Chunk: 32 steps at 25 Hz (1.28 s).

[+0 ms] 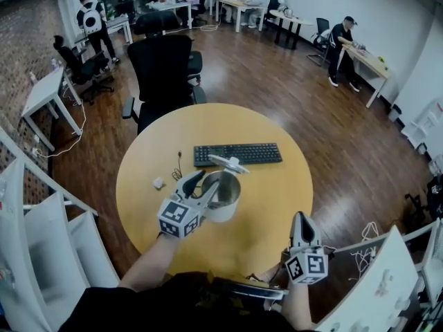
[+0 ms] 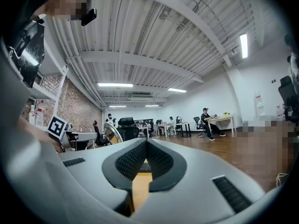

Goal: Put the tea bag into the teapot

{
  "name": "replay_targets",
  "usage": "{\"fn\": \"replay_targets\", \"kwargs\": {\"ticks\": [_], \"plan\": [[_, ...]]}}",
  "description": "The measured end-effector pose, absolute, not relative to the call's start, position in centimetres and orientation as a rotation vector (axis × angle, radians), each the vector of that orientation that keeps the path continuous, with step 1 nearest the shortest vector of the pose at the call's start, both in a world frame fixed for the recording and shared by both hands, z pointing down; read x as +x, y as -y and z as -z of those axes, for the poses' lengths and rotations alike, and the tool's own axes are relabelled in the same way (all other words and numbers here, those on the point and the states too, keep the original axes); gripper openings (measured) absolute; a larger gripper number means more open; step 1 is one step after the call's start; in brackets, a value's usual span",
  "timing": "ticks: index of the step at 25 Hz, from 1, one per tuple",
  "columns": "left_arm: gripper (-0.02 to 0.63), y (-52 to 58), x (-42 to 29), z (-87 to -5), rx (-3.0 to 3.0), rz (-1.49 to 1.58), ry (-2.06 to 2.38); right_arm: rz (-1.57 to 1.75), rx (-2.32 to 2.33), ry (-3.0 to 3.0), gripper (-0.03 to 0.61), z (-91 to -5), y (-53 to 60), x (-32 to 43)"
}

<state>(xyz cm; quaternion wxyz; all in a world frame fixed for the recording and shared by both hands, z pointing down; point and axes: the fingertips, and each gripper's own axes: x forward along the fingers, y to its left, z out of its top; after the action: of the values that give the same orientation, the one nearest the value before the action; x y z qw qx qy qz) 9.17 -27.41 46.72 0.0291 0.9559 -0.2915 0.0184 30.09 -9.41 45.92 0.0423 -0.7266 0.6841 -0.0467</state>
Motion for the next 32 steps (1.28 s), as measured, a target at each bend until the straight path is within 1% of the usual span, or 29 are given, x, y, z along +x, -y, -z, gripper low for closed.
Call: {"fn": "replay_targets", "kwargs": {"ticks": [5,6,7,8,11,13,14,16,17,18,22,26,32], "plan": [[0.189,27.9,5.5,-46.1,2.91,-0.001,1.014,0.138,-2.155,-2.152,0.005,-46.5,10.9,29.2],[0.178,27.9,4.5,-45.8,2.901,0.015,1.049,0.137,-2.142,-2.165,0.005,-46.5,11.3,28.9],[0.149,27.9,3.4,-45.5,2.89,0.031,1.087,0.135,-2.129,-2.179,0.005,-46.4,11.7,28.6],[0.141,27.8,2.2,-45.2,2.877,0.047,1.125,0.131,-2.114,-2.195,0.005,-46.2,12.1,28.1],[0.141,27.5,-1.4,-45.0,2.822,0.087,1.231,0.117,-2.073,-2.253,0.005,-45.9,13.3,26.8],[0.103,26.8,-4.0,-45.1,2.779,0.101,1.307,0.131,-2.044,-2.282,0.005,-46.5,13.6,26.3],[0.094,26.4,-5.2,-45.2,2.757,0.108,1.346,0.14,-2.031,-2.288,0.005,-46.8,13.7,26.1],[0.026,25.5,-7.7,-45.2,2.719,0.127,1.41,0.155,-2.007,-2.295,0.005,-47.1,13.7,25.8],[0.022,25.1,-8.7,-45.3,2.706,0.138,1.428,0.158,-1.998,-2.299,0.005,-47.2,13.7,25.6],[0.0,24.6,-9.6,-45.3,2.695,0.148,1.439,0.157,-1.989,-2.302,0.006,-47.2,13.8,25.3],[0.0,23.0,-12.1,-46.1,2.649,0.139,1.482,0.167,-1.974,-2.307,0.005,-47.8,13.9,24.8],[0.0,20.9,-13.4,-47.0,2.609,0.128,1.505,0.211,-2.032,-2.297,0.005,-47.9,13.3,24.4],[0.0,19.5,-15.1,-48.5,2.555,0.123,1.534,0.255,-2.041,-2.309,0.005,-50.1,12.2,24.6]]}}
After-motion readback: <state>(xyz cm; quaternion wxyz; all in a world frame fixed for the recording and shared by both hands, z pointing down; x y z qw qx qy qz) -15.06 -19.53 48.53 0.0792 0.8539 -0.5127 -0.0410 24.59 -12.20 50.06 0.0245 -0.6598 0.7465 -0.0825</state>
